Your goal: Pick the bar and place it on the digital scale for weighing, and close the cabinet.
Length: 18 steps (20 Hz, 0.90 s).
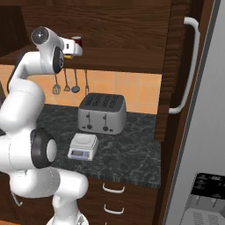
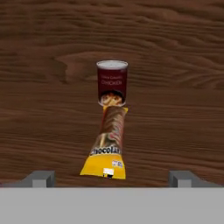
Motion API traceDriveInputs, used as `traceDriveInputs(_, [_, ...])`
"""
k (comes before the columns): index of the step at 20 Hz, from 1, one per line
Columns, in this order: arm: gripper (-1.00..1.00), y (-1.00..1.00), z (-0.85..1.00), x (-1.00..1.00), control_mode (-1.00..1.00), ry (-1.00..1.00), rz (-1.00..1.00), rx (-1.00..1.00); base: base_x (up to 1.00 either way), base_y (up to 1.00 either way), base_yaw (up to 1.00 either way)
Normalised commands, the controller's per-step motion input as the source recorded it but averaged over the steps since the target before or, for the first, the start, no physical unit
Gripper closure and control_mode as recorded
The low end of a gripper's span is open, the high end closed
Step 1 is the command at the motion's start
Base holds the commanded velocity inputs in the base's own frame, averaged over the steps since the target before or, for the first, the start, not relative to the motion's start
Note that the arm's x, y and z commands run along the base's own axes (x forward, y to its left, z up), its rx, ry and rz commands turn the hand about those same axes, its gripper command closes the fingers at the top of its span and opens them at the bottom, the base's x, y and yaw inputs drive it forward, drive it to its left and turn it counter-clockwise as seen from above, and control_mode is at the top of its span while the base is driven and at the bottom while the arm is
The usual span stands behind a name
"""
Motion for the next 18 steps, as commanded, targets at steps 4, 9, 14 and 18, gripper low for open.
traceDriveInputs(4, [-1.0, 0.1, -0.12, 0.5, -1.0, 0.04, 0.0, 0.0, 0.0, 0.0, 0.0])
traceDriveInputs(9, [-1.0, 0.07, -0.18, 0.43, -1.0, 0.01, 0.0, 0.0, 0.0, 0.0, 0.0])
traceDriveInputs(14, [1.0, 0.11, -0.33, 0.41, -1.0, 0.0, 0.0, 0.0, 0.0, 0.0, 0.0])
traceDriveInputs(18, [1.0, 0.03, -0.35, 0.36, -1.0, 0.01, 0.0, 0.0, 0.0, 0.0, 0.0])
